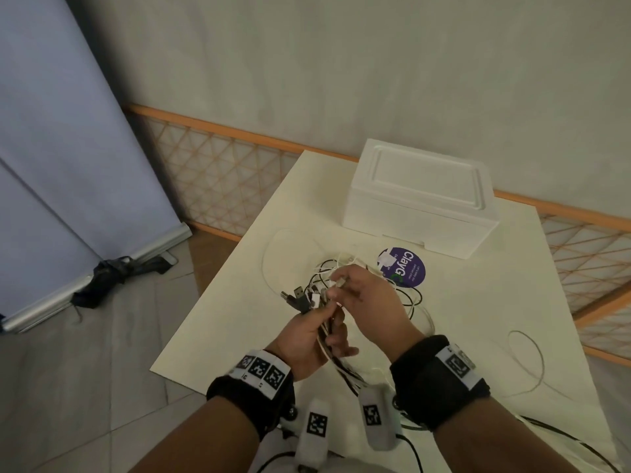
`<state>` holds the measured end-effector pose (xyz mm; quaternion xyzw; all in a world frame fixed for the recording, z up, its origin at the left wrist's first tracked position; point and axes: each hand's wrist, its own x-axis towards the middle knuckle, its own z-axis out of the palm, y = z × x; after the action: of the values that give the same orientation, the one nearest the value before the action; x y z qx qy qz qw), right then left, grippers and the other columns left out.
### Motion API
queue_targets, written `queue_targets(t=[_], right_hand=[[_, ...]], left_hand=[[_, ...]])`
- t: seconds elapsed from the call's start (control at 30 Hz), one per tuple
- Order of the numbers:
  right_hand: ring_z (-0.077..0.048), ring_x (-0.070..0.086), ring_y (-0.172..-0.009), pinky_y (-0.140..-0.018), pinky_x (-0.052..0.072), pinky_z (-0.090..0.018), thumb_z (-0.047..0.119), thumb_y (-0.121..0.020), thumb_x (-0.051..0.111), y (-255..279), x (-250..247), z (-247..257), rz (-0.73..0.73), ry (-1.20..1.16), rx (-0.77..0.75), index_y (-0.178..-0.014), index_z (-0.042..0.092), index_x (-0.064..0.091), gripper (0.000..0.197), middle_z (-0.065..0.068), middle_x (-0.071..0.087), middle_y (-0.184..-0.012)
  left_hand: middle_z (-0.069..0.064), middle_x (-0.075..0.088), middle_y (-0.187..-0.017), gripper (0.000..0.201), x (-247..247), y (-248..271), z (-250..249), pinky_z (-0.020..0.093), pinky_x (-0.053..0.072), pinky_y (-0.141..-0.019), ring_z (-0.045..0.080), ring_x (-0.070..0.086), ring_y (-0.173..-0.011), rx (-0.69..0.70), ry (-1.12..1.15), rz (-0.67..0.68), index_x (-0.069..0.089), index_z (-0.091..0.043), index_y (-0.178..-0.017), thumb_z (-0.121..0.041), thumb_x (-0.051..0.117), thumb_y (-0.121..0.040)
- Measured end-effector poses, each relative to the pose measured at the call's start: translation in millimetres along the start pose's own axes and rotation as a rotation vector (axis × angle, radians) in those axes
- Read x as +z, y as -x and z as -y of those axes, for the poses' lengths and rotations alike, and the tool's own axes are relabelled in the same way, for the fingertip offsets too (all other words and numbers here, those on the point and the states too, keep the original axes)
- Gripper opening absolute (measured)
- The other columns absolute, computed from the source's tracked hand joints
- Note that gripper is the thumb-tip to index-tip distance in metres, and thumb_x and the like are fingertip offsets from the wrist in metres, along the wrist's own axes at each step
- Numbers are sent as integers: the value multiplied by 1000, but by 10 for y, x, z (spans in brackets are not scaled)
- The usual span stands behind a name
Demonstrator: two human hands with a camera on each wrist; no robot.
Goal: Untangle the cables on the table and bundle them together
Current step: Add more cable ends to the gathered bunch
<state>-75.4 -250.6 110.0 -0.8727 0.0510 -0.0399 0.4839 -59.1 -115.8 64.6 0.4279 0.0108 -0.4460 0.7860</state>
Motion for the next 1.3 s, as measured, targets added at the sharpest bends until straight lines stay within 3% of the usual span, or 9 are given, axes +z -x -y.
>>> queue_targets(t=[0.17, 0.27, 0.37, 0.53, 0.67, 0.77, 0.93, 1.13, 1.3], right_hand=[[-11, 61, -72, -66, 46, -24, 28, -78, 75, -113, -82, -85, -12, 114, 36, -81, 34, 57, 19, 7, 67, -77], [-6, 54, -91, -83, 38, -16, 22, -77, 74, -137, -163, -84, -50, 305, -216, -107, 27, 64, 32, 9, 62, -101], [-4, 51, -95, -84, 32, -5, 11, -79, 68, -125, -156, 15, 158, 313, -403, -108, 21, 69, 31, 3, 62, -102], [-4, 51, -95, -84, 39, -13, 10, -78, 63, -94, -87, -57, 236, 283, -299, -112, 17, 63, 35, 4, 54, -111], [-2, 46, -79, -70, 39, -14, 26, -73, 71, -80, -130, -128, 195, 350, -240, -83, 19, 58, 18, 8, 47, -92], [-14, 52, -83, -72, 47, -32, 41, -76, 69, -8, -94, -53, 345, 529, -186, -91, 21, 57, 29, 3, 53, -92], [-12, 58, -87, -78, 49, -29, 33, -81, 66, -3, -66, -133, 333, 494, -129, -97, 21, 63, 20, 3, 61, -95], [-1, 58, -58, -57, 49, -16, 15, -87, 61, 12, -151, -221, 234, 87, -11, -85, 19, 64, 5, 9, 62, -70], [-6, 58, -81, -74, 50, -22, 22, -87, 65, -31, -84, -383, 187, 191, -101, -98, 18, 70, 12, 6, 59, -89]], left_hand=[[2, 36, -57, 29, 21, -8, -42, 30, 38, -61, 15, 35, -48, -4, 30, 103, 44, -14, -78, -7, 54, -51], [3, 35, -62, 39, 32, -31, -79, 32, 29, -61, 16, 35, -53, 18, 65, 81, 45, -12, -87, -3, 46, -49], [4, 40, -59, 26, 87, -52, -130, 29, 34, -58, 17, 37, -52, -1, 59, -11, 53, -10, -67, -3, 43, -44], [10, 40, -64, 26, 136, -111, -77, 30, 36, -57, 22, 32, -59, -16, 127, -106, 47, -6, -74, -6, 43, -48], [12, 49, -68, 28, 88, -160, -51, 34, 42, -62, 26, 45, -62, -1, 209, -117, 54, -2, -72, -9, 52, -44], [17, 62, -64, 26, 65, -195, -35, 27, 51, -57, 27, 62, -59, 26, 266, -118, 64, 3, -61, -12, 48, -46], [17, 61, -71, 47, 24, -242, 57, 34, 52, -64, 30, 62, -66, 90, 368, -36, 64, 1, -72, -11, 74, -27], [23, 61, -99, 56, -13, -263, 214, 40, 39, -78, 32, 56, -86, 94, 413, -31, 57, 3, -99, -16, 71, -48], [22, 61, -106, 44, 147, -287, 268, 43, 42, -90, 33, 56, -99, 95, 357, -245, 66, 3, -112, -30, 52, -85]])
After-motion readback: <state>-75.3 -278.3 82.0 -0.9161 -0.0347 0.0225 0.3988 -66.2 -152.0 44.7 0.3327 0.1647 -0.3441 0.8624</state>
